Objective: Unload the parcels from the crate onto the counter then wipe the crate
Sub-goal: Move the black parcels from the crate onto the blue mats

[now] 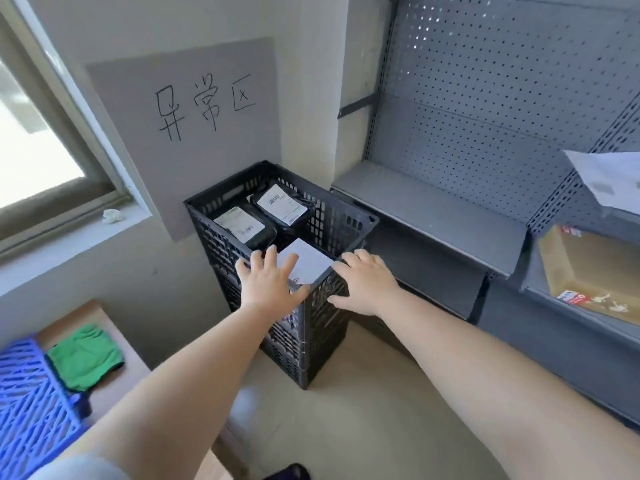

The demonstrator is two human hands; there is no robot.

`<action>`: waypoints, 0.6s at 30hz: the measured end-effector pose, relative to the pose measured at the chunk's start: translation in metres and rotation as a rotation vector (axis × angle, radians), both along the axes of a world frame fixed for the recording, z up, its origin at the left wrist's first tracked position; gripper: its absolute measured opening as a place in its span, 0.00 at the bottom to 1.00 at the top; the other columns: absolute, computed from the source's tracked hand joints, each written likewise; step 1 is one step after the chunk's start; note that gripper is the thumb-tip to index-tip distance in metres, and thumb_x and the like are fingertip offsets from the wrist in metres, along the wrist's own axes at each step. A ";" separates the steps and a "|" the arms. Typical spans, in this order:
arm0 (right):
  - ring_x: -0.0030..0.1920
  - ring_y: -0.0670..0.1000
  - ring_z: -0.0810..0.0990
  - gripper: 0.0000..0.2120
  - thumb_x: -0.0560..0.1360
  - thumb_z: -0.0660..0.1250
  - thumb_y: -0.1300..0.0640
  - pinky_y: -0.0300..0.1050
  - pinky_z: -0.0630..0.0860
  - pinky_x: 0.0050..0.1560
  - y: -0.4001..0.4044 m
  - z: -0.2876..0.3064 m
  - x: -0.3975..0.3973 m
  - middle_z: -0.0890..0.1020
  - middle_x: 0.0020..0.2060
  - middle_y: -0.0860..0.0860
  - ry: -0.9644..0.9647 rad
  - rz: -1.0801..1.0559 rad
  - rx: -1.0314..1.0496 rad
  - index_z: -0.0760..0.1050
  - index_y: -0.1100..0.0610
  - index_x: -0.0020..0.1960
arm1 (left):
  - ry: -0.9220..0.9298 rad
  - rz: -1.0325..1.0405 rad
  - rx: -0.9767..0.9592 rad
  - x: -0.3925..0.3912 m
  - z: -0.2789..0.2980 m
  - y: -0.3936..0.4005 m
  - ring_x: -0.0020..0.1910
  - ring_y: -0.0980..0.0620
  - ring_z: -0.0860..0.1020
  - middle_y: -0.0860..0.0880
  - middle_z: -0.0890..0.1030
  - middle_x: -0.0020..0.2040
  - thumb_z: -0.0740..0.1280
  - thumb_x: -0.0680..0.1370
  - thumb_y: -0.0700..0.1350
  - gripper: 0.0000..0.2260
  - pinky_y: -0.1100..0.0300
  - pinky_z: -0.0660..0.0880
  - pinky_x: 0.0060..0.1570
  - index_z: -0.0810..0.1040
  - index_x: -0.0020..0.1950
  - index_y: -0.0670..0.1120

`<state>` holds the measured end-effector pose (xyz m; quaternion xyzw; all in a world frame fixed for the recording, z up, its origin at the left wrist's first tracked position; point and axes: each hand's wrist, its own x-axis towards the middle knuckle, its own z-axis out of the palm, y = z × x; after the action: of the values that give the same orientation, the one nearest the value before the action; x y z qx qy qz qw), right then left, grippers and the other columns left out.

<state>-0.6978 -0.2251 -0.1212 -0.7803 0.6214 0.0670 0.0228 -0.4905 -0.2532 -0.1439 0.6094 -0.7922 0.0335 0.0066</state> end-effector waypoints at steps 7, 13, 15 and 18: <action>0.71 0.58 0.61 0.37 0.74 0.62 0.34 0.58 0.63 0.69 -0.130 -0.004 0.009 0.66 0.72 0.54 -0.024 0.115 -0.026 0.60 0.52 0.76 | -0.027 0.064 0.007 -0.002 -0.011 -0.101 0.70 0.38 0.62 0.47 0.66 0.71 0.54 0.75 0.70 0.31 0.39 0.57 0.68 0.59 0.76 0.59; 0.70 0.59 0.62 0.34 0.73 0.65 0.39 0.59 0.64 0.67 -0.238 -0.011 0.017 0.66 0.71 0.55 0.079 0.225 0.063 0.61 0.52 0.74 | -0.036 0.108 0.101 -0.009 -0.034 -0.185 0.67 0.38 0.64 0.46 0.67 0.68 0.55 0.75 0.69 0.31 0.40 0.59 0.66 0.60 0.75 0.57; 0.70 0.59 0.62 0.34 0.73 0.66 0.40 0.58 0.65 0.67 -0.275 -0.008 0.020 0.66 0.71 0.55 0.062 0.236 0.069 0.62 0.51 0.74 | -0.022 0.131 0.098 -0.007 -0.038 -0.217 0.65 0.39 0.66 0.46 0.67 0.67 0.56 0.75 0.68 0.30 0.42 0.61 0.62 0.62 0.74 0.57; 0.70 0.57 0.62 0.37 0.71 0.69 0.41 0.57 0.65 0.68 -0.321 -0.014 0.027 0.66 0.72 0.52 -0.024 0.240 0.086 0.61 0.50 0.75 | 0.001 0.203 0.109 -0.004 -0.042 -0.254 0.65 0.40 0.65 0.46 0.67 0.66 0.58 0.75 0.68 0.30 0.41 0.61 0.62 0.62 0.74 0.57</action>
<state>-0.6709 -0.5458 -0.1354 -0.8480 0.5199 0.0863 0.0555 -0.4942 -0.5070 -0.1861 0.6860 -0.7270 -0.0095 -0.0294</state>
